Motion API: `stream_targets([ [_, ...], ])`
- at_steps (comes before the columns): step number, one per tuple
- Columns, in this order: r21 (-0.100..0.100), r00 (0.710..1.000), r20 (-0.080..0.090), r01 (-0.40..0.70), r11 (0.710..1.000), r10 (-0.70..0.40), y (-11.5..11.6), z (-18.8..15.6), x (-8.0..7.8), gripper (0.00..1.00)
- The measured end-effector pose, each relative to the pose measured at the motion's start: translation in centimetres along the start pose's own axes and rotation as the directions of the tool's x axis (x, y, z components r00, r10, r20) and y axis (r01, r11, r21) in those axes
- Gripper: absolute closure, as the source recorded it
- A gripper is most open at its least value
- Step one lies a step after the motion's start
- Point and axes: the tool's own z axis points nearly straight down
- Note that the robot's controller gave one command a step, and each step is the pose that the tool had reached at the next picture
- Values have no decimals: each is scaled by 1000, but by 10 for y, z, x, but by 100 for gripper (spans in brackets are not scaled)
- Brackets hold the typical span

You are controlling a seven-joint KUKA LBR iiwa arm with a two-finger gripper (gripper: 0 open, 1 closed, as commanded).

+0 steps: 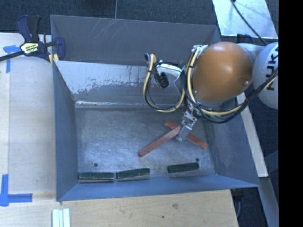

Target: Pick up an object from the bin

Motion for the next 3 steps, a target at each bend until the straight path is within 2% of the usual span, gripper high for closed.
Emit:
stream_targets([
  [3, -2, 1000, 1, -1, 1000, 1, 0, 0, 0, 100],
])
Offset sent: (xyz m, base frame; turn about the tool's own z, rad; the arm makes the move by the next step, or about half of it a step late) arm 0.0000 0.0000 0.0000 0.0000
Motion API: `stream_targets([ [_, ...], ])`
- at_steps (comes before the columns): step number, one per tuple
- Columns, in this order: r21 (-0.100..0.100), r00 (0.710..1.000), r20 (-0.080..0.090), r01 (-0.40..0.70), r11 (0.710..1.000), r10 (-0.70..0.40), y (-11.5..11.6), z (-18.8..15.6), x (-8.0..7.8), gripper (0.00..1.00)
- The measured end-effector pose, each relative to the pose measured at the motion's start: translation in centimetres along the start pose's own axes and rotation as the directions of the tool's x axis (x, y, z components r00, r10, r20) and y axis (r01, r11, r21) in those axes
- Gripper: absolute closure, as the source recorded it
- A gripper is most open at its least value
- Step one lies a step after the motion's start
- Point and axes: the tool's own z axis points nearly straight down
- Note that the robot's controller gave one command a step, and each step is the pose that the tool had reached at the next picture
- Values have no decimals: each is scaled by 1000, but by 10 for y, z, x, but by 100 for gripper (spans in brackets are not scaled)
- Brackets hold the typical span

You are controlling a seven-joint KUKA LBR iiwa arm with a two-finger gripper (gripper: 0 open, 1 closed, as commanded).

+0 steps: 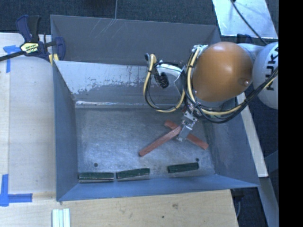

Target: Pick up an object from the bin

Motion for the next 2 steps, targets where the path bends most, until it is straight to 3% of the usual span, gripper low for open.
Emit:
stream_targets([
  [2, -1, 1000, 0, 0, 1000, 0, 0, 0, 0, 100],
])
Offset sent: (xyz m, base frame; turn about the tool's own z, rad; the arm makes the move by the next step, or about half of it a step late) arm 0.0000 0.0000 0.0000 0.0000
